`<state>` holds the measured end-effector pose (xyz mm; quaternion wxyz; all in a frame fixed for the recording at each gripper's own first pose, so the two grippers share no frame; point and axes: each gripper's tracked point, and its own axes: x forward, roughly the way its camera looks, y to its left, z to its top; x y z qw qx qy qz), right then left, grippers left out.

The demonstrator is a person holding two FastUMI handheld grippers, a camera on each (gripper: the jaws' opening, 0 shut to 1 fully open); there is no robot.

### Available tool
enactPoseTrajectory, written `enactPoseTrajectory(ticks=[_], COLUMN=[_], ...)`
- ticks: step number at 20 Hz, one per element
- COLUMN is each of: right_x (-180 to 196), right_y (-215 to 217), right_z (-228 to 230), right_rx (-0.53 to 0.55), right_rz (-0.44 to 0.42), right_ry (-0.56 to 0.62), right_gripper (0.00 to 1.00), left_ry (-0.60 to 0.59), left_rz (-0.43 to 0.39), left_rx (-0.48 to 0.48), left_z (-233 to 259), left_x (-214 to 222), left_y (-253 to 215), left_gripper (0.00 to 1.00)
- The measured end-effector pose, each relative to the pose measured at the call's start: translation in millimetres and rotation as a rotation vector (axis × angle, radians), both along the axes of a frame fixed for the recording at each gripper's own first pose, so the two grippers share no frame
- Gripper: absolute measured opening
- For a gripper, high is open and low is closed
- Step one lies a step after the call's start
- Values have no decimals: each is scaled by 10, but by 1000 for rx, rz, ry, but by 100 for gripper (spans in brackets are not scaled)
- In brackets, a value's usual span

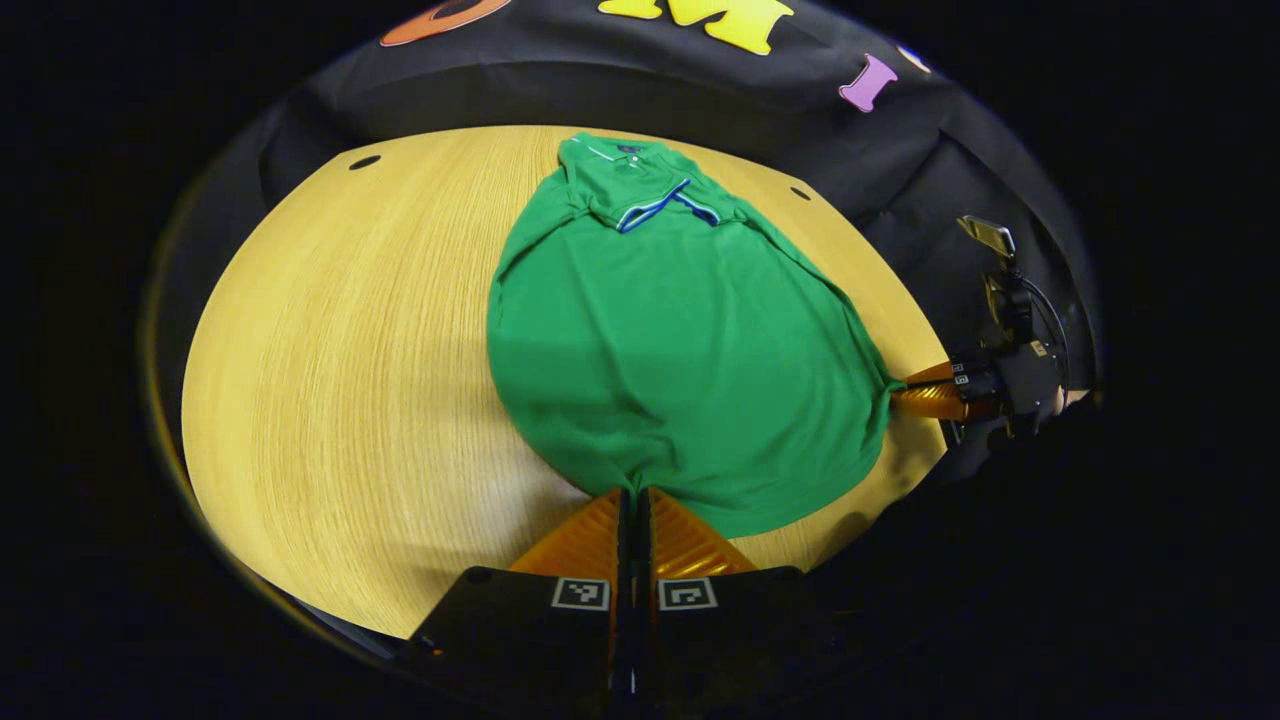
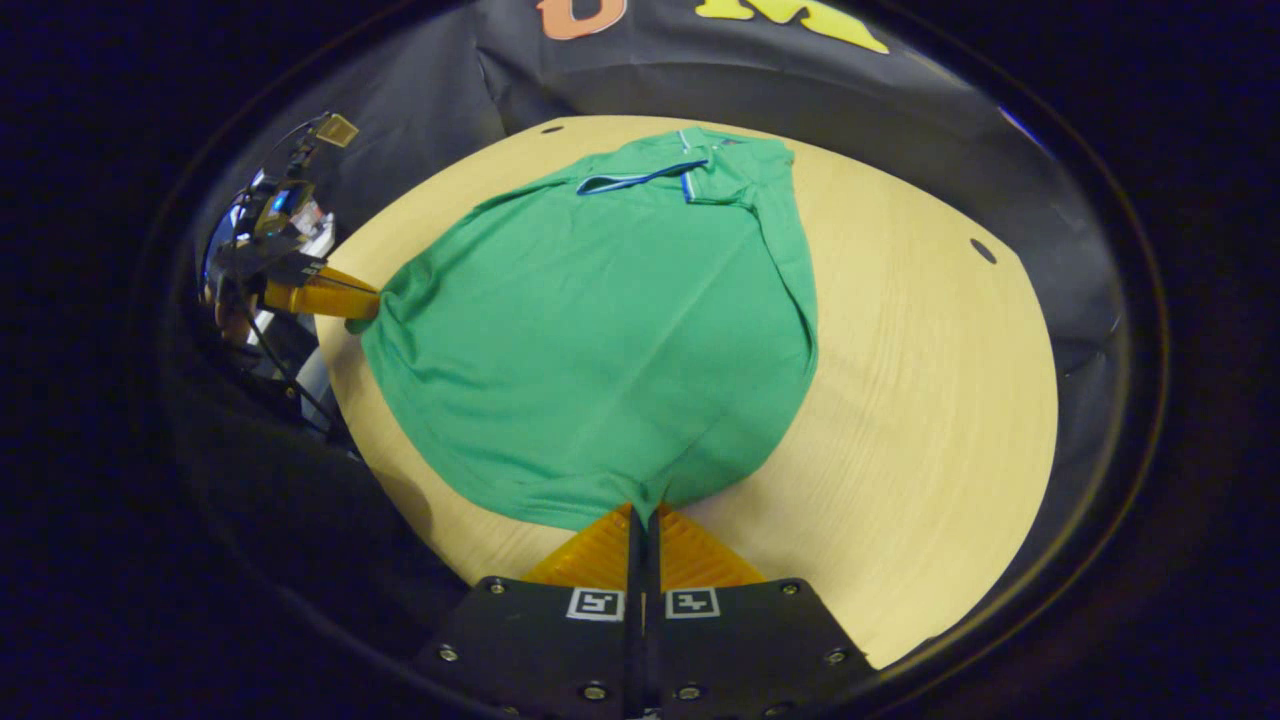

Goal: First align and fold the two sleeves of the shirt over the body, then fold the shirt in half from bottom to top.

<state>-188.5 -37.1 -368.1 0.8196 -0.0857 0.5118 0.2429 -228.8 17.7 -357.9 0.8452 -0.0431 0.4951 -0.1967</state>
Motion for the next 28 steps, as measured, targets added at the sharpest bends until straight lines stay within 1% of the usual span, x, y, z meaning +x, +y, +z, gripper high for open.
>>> enactPoseTrajectory(ticks=[4, 6, 12, 17, 23, 28], right_x=[81, 162, 387, 578, 858, 1171], right_y=[-8, 4, 19, 29, 46, 106], right_z=[215, 327, 570, 799, 1132, 1439], right_rx=[76, 112, 185, 206, 226, 256], right_rz=[-91, -127, -193, -208, -220, -228], right_ry=[-3, -12, -32, -76, -145, -208], right_gripper=[0, 0, 0, 0, 1, 0], left_ry=[-9, -27, -80, -147, -191, -251], left_rz=[-26, -29, -14, -5, 17, 18], left_rx=[2, -15, -37, -57, -92, -101], left_z=[72, 136, 376, 609, 882, 1152], left_x=[7, 10, 295, 566, 896, 1193], left_y=[2, 20, 84, 95, 48, 47], left_gripper=[4, 4, 4, 4, 4, 4])
